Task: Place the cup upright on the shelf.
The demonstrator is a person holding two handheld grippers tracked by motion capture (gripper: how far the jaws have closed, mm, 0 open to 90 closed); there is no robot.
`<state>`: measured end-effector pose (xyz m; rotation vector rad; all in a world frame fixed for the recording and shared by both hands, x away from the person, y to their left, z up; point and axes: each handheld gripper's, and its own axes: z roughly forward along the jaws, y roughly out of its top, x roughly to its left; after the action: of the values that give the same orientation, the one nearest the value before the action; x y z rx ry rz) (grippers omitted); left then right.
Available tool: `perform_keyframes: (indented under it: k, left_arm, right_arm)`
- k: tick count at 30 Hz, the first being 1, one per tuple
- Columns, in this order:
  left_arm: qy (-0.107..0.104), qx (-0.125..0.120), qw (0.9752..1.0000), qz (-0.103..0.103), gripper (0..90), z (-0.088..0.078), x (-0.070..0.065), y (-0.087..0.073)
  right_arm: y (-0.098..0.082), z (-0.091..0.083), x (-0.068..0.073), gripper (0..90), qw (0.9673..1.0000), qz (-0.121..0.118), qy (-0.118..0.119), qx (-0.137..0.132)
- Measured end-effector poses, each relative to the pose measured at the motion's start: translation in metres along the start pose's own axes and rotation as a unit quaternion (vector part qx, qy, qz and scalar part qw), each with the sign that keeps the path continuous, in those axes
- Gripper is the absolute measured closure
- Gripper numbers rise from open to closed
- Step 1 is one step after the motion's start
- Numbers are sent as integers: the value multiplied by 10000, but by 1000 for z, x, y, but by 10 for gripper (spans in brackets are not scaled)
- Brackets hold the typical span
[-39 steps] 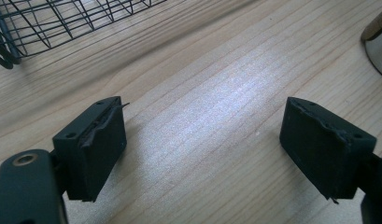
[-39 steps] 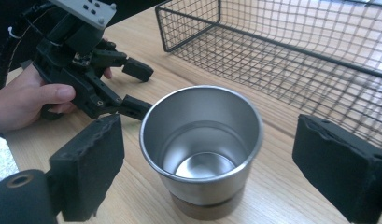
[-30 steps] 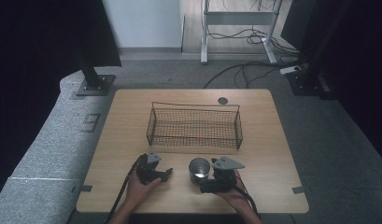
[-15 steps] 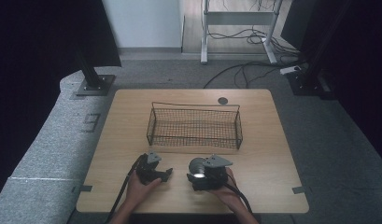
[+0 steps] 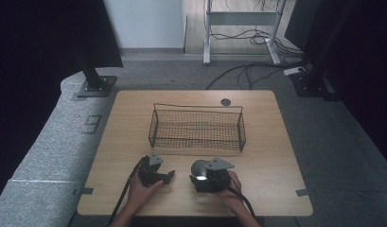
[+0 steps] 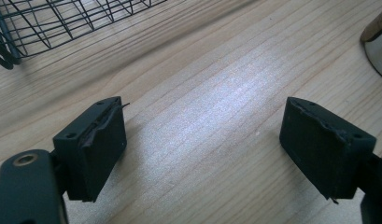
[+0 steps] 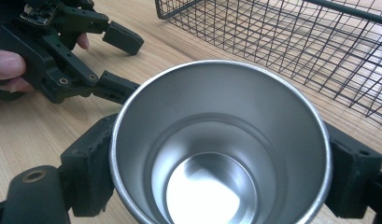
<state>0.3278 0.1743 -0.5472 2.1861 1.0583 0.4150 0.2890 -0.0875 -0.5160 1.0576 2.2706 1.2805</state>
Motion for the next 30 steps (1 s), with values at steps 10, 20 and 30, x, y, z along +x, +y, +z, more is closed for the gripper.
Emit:
perform_keyframes:
  k: [10, 20, 30]
  left_arm:
    - [-2, -1, 10000, 0, 146, 0, 0, 0]
    - [-1, 0, 10000, -1, 146, 0, 0, 0]
    - [2, 1, 10000, 0, 146, 0, 0, 0]
  right_arm:
    - [3, -5, 0, 140, 10000, 8, 68, -34]
    - [16, -27, 1, 140, 9994, -102, 170, -281]
    - [30, -39, -2, 140, 9987, -49, 213, -470]
